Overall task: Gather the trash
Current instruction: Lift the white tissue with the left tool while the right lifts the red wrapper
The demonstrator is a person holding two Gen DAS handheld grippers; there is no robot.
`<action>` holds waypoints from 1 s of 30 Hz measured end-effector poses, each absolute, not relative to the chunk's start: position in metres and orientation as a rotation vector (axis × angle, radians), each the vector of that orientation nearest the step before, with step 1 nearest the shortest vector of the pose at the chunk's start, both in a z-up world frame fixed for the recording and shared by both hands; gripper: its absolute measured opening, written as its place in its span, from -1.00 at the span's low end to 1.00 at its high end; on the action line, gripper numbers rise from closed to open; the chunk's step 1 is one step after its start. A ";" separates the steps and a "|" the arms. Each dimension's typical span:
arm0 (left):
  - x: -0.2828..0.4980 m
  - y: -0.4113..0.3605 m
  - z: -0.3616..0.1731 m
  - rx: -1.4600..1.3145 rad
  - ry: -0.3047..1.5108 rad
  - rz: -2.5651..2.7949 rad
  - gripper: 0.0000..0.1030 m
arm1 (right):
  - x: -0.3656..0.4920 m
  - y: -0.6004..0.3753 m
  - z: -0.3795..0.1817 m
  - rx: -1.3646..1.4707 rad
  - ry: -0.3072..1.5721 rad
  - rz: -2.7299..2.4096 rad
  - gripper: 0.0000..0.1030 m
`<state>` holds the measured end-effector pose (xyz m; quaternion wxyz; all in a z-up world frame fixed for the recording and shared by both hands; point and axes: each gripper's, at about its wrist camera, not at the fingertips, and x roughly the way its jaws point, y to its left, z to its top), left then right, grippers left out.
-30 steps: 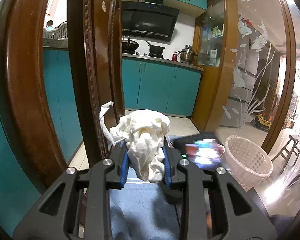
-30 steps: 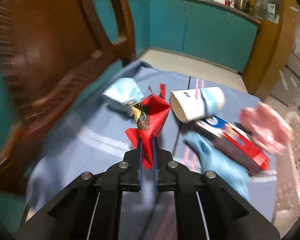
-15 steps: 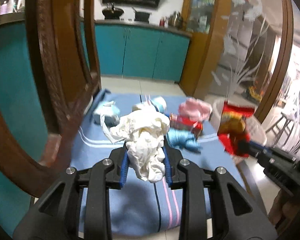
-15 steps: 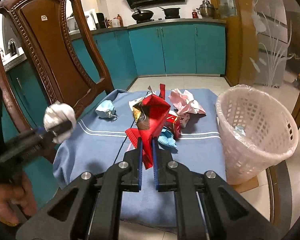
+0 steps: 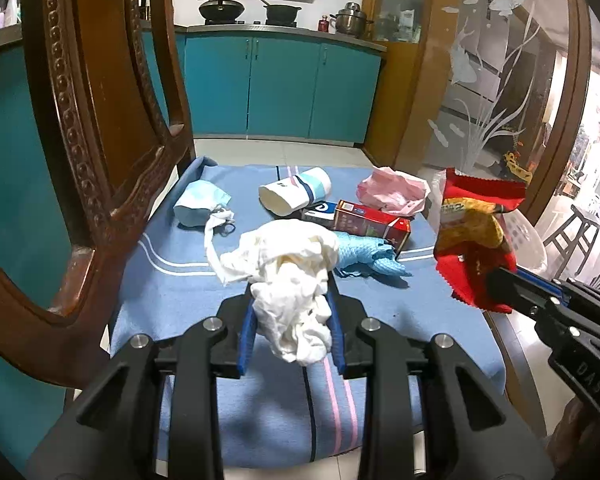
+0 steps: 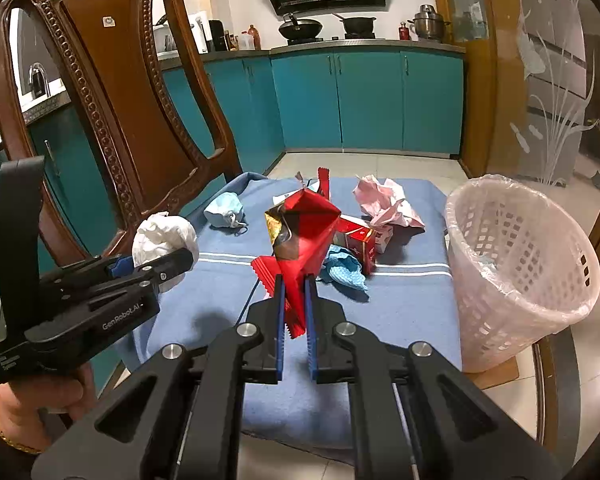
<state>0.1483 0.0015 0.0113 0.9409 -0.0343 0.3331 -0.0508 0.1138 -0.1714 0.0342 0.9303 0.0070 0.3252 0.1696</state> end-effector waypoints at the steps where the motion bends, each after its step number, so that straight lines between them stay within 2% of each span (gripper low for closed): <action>1: 0.148 0.002 0.011 -0.069 0.679 -0.103 -0.40 | 0.114 -0.170 0.034 0.012 0.666 0.348 -0.81; 30: 0.147 0.003 0.013 -0.071 0.689 -0.113 -0.37 | 0.118 -0.163 0.024 -0.007 0.683 0.348 -0.81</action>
